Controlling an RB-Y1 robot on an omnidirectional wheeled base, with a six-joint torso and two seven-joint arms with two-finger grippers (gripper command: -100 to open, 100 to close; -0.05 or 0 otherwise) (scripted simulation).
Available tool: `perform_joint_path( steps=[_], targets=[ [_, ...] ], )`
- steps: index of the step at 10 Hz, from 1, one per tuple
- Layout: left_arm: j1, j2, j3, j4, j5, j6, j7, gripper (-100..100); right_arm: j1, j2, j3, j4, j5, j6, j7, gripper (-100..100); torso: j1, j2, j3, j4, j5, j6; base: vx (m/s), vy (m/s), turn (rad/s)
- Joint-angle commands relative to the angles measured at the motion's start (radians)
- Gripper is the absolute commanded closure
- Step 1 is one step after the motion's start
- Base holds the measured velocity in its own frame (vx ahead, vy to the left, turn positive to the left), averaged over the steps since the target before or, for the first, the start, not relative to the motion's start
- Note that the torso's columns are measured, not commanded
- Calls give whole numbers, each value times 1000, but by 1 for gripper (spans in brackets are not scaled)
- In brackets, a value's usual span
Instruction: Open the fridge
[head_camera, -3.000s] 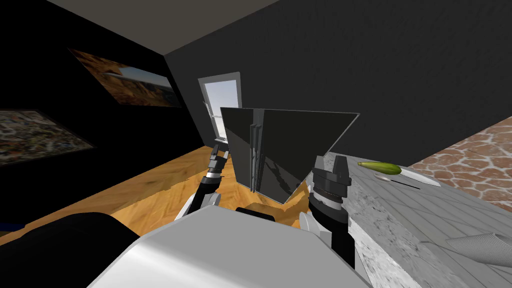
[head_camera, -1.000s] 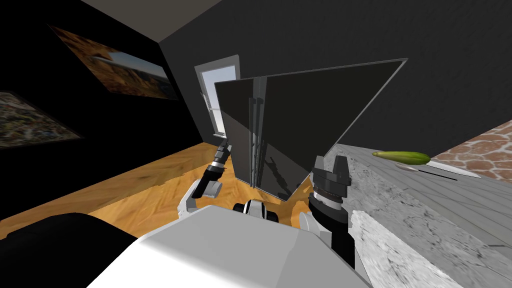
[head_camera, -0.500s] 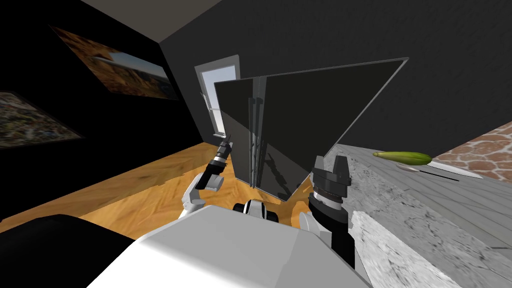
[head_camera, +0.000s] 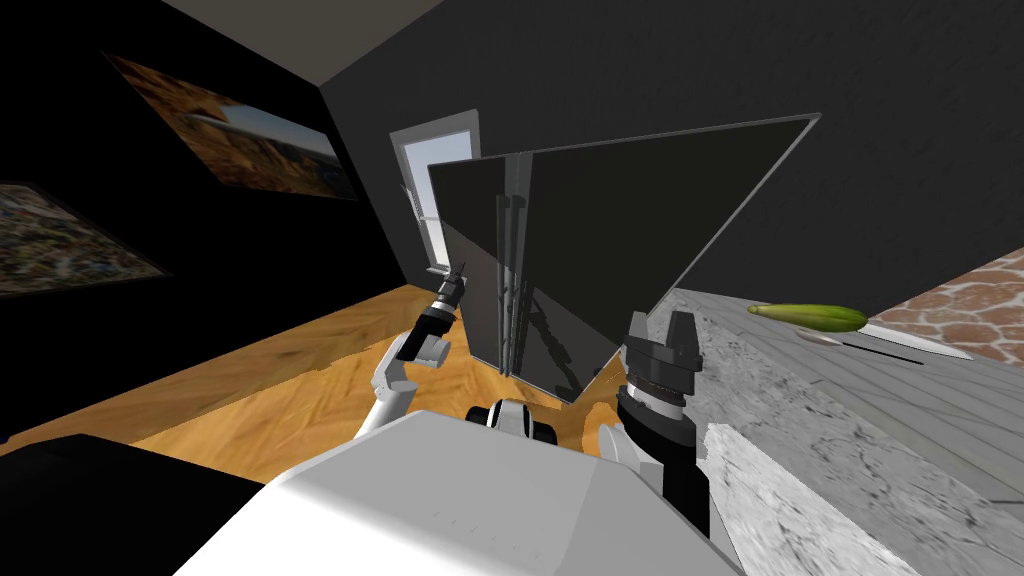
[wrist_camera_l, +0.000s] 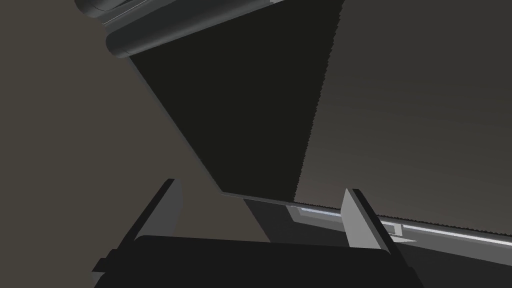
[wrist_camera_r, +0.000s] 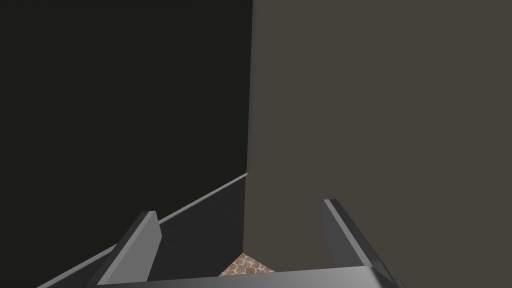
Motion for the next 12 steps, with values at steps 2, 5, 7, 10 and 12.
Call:
perform_joint_path(
  steps=[2, 5, 7, 10, 12],
  targets=[
    [-79, 6, 12, 0, -2, 106, -31, -100, 0, 0, 0, 0, 0, 0, 0, 0, 0, 0, 0, 0, 0, 0, 7, -9, 7],
    [-131, 10, 20, -1, -3, 176, -50, -100, 0, 0, 0, 0, 0, 0, 0, 0, 0, 0, 0, 0, 0, 0, 4, -6, 5],
    [-184, 12, 28, -1, -5, 236, -71, -100, 0, 0, 0, 0, 0, 0, 0, 0, 0, 0, 0, 0, 0, 0, 6, -9, 7],
    [-237, 13, 36, -1, -6, 308, -91, -100, 0, 0, 0, 0, 0, 0, 0, 0, 0, 0, 0, 0, 0, 0, 4, -4, 5],
    [-292, 14, 45, 1, -8, 366, -112, -100, 0, 0, 0, 0, 0, 0, 0, 0, 0, 0, 0, 0, 0, 0, 5, -11, 7]
  ],
)
